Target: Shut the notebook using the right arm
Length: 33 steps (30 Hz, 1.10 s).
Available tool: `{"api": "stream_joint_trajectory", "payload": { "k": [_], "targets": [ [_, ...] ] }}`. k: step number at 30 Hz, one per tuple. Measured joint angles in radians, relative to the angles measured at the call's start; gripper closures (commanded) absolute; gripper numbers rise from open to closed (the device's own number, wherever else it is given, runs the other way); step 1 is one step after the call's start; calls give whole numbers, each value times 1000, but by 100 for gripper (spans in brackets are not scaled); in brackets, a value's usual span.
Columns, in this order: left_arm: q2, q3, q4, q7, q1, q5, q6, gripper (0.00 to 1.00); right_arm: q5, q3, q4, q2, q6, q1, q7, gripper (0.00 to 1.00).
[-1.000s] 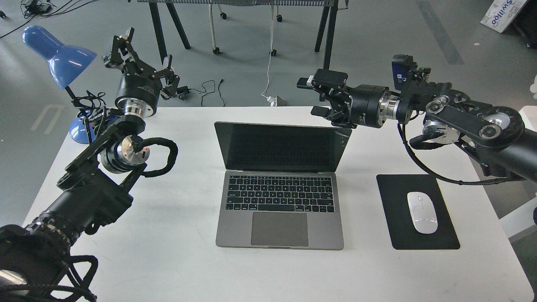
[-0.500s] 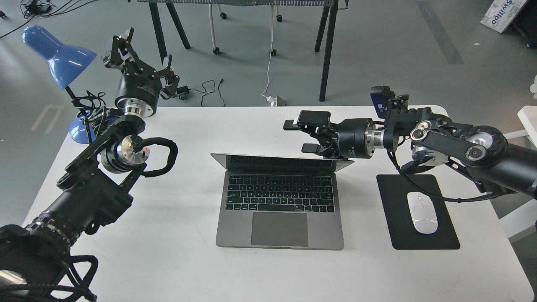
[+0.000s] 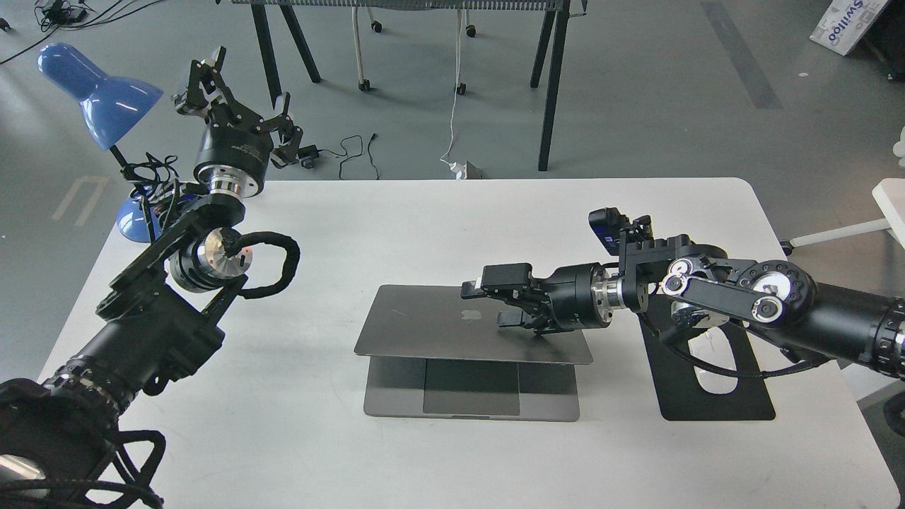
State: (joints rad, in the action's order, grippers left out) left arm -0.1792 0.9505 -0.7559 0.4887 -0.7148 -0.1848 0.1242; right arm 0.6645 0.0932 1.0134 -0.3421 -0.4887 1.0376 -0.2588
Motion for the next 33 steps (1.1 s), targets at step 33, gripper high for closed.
{"api": "stream_joint_trajectory", "payload": {
  "k": [33],
  "targets": [
    [0, -1, 0, 0, 0, 1, 0, 0, 116, -31, -49, 78, 98, -113, 41, 0]
  ]
}}
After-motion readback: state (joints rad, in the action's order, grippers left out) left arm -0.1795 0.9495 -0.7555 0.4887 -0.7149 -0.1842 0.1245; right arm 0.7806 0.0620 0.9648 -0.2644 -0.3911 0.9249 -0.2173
